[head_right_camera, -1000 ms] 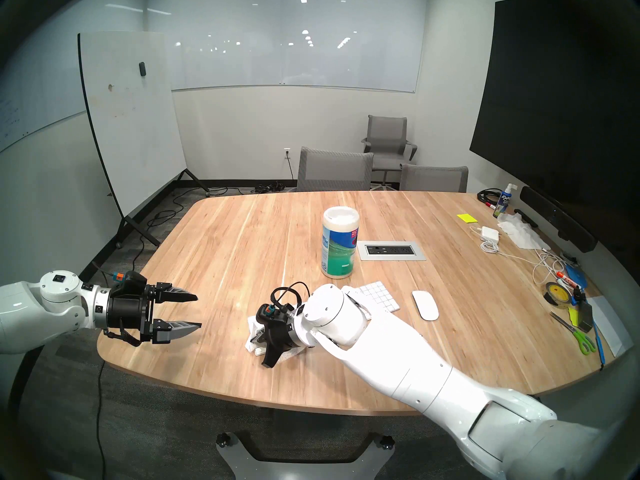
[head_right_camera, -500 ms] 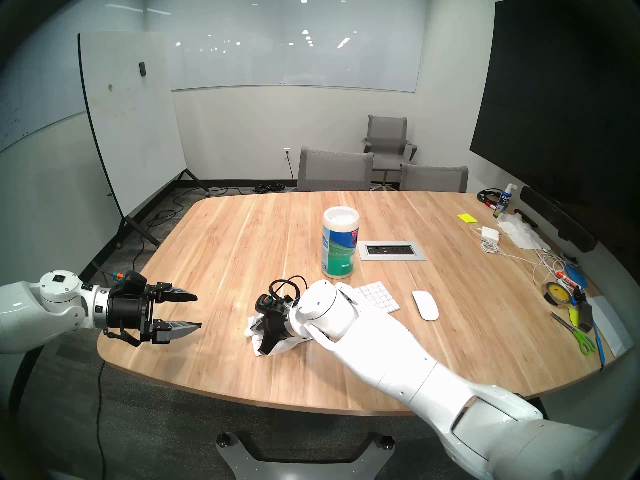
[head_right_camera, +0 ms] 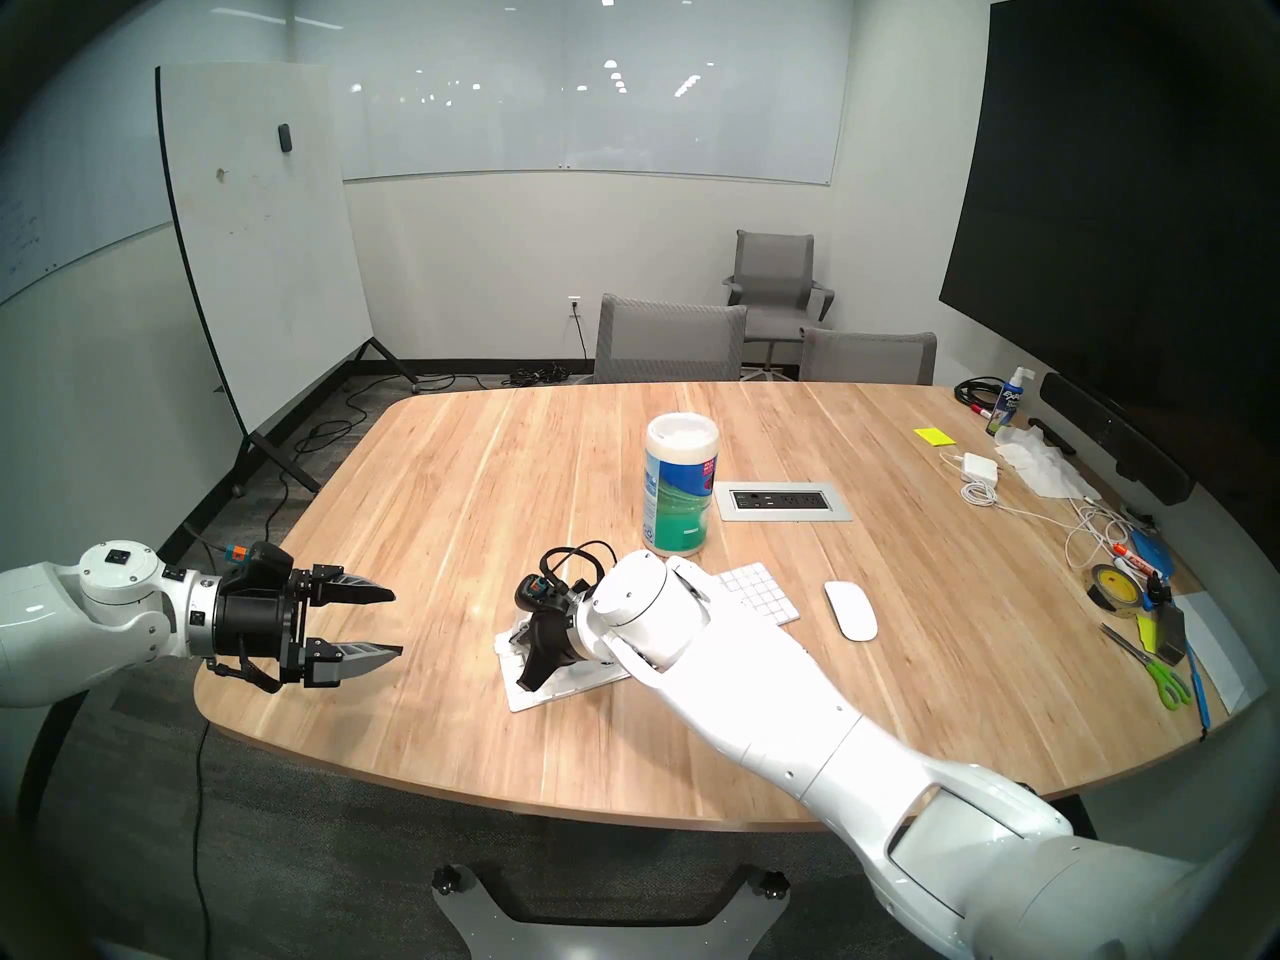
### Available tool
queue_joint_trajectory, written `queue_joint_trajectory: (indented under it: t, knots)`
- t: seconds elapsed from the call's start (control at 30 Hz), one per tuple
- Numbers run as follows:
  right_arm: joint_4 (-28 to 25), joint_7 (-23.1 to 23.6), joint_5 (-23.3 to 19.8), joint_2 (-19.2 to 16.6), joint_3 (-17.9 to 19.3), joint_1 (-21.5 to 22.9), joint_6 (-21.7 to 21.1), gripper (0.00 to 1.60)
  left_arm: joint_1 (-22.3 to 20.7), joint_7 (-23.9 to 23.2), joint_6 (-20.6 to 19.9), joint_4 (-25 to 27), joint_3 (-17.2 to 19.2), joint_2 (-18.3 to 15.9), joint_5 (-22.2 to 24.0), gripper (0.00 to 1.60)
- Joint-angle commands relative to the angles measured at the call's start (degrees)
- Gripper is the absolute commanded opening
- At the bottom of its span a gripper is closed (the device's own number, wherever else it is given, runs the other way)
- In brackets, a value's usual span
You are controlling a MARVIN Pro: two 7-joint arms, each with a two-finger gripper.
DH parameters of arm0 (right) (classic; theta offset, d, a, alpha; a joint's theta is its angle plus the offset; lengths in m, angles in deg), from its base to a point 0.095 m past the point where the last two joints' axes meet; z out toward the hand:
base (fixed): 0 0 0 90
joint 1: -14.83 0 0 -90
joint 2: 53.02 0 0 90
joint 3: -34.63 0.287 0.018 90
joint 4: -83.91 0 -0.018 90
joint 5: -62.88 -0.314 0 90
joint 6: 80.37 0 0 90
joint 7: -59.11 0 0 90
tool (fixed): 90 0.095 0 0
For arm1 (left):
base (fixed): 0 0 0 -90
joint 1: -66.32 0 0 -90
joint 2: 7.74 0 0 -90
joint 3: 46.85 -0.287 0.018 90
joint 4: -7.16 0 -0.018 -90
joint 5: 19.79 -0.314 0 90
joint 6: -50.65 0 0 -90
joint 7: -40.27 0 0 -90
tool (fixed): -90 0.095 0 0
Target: Wipe the keyboards and mice with a disinfecting wipe, then set the wipe down
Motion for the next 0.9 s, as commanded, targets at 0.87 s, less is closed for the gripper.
queue_joint_trajectory:
  t: [0.87]
  knots:
    - [7.7, 2.1, -0.8, -2.2, 6.3, 4.7, 2.2, 0.00, -0.6, -0.1, 0.2, 0.2, 0.5, -0.1, 0.3, 1.60]
